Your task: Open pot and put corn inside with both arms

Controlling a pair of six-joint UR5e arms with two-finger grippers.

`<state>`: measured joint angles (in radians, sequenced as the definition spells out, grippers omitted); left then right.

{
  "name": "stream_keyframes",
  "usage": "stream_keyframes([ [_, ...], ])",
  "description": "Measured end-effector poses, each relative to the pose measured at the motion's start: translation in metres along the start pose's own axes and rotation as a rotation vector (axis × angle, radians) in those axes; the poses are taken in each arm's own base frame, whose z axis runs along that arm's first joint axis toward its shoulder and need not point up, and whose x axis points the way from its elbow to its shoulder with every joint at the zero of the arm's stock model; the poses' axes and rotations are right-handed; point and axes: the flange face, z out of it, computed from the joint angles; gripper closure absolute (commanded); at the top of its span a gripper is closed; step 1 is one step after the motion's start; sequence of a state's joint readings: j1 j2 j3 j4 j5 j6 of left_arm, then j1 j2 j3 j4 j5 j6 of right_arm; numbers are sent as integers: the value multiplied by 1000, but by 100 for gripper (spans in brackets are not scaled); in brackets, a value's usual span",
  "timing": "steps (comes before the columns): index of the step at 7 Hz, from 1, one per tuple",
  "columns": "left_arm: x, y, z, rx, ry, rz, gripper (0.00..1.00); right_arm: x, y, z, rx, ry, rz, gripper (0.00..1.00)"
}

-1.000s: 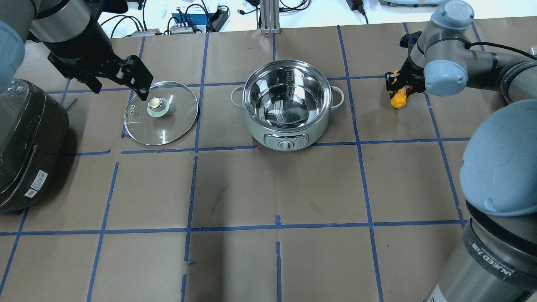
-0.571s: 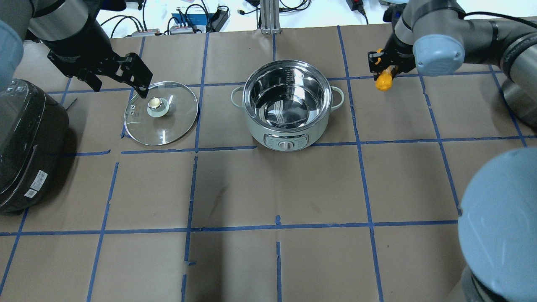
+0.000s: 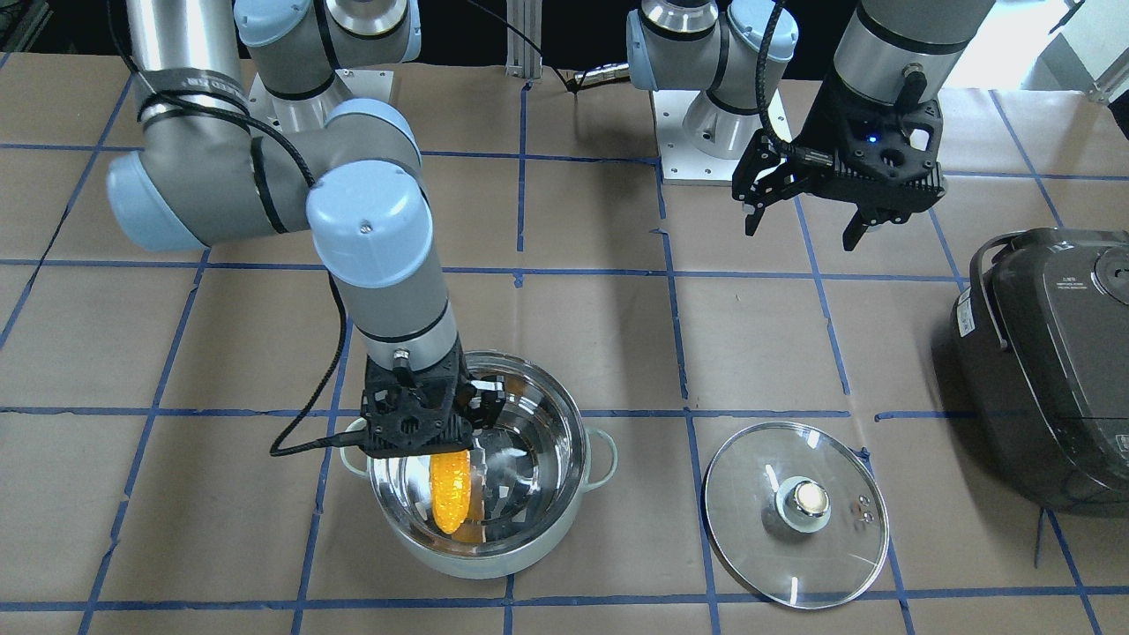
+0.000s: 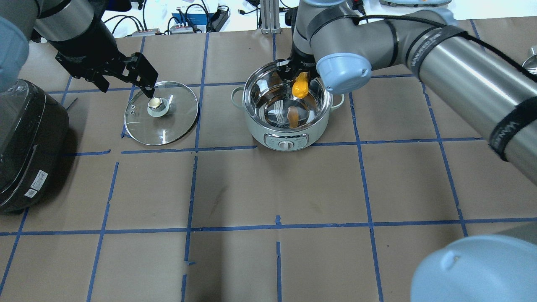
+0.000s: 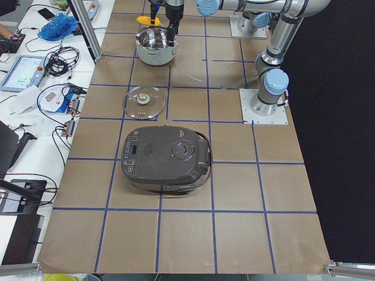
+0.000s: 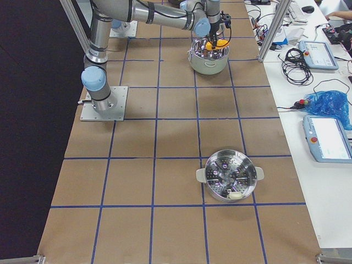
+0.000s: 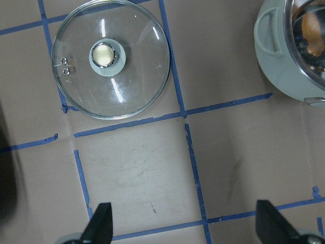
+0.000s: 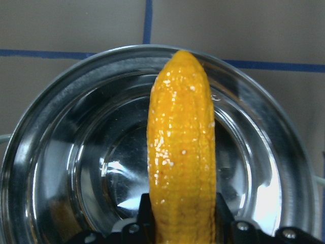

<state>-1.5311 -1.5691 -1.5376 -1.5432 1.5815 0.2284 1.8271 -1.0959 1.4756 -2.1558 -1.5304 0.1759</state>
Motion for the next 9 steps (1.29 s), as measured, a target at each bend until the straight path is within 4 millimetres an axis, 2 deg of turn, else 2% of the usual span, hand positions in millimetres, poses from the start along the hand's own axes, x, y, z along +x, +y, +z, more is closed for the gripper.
stream_keyframes([
  [1,0,0,0,-1,0,1,0,-8,2,33,8,-8,-12,79],
  [2,1,1,0,0,0,1,0,-11,4,59,3,-10,-19,67],
  [3,1,2,0,-1,-1,2,0,-11,7,79,-14,-7,-24,19],
  [4,2,5,2,-6,0,2,0,-11,10,89,-26,-4,-26,0],
  [5,3,7,6,-12,1,3,0,-10,12,93,-36,-2,-27,0],
  [6,4,9,7,-14,1,3,0,-10,11,85,-28,-4,-27,0],
  [7,3,9,8,-13,1,3,0,-10,11,60,-16,-5,-26,0],
  [8,3,9,8,-11,1,3,0,-7,12,17,-10,-5,-19,0],
  [9,3,9,7,-9,1,2,0,0,19,-37,1,-3,-7,0],
])
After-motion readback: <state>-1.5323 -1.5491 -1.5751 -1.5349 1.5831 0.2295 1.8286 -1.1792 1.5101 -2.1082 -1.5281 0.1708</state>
